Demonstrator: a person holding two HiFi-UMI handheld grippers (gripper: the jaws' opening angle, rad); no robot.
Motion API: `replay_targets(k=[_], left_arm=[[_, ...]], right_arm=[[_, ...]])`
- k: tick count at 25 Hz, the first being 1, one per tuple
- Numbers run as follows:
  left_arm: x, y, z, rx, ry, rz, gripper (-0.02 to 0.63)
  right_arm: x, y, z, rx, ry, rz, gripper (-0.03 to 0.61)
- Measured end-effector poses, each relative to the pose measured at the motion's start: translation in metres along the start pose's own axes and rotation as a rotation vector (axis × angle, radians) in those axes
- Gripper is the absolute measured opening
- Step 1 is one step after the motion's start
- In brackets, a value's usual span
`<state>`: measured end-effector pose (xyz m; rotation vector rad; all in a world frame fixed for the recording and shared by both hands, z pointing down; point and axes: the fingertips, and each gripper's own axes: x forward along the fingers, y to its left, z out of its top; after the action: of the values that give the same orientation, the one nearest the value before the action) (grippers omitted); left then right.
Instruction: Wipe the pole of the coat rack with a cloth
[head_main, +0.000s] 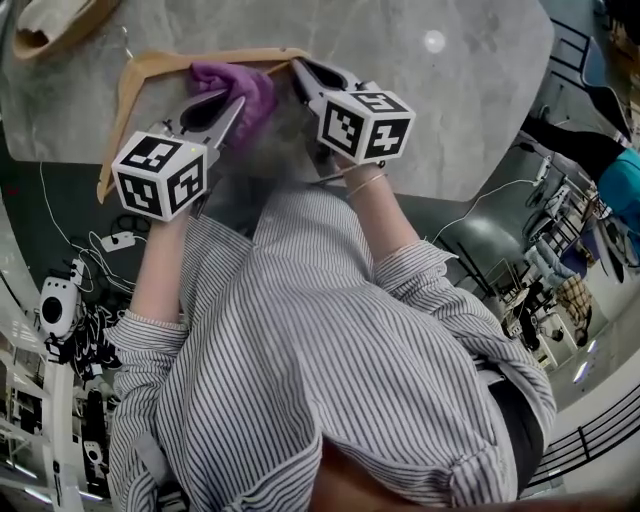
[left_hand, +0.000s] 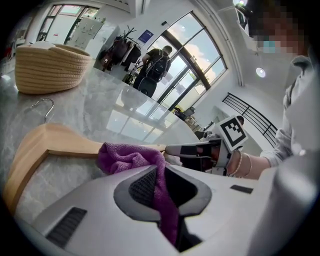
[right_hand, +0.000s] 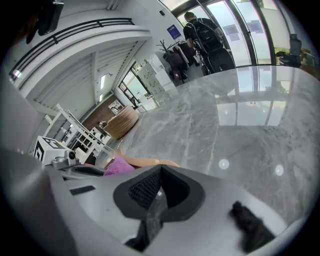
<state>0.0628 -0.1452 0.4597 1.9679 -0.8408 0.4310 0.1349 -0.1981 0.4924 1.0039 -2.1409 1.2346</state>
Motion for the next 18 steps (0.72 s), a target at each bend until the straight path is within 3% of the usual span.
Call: replay_targets(k=[13, 18], left_arm=[[-0.017, -0.015, -0.005, 0.043, -0.004, -0.023, 0.051], [-0.038, -0.028, -0.005, 0.036, -0.042, -0.071, 0.051]], right_arm=[[-0.017, 0.02, 0.005, -0.014, -0.065, -0.006, 0.014], [-0.026, 0.041, 0.004, -0.016, -0.104, -0.001, 0.014]])
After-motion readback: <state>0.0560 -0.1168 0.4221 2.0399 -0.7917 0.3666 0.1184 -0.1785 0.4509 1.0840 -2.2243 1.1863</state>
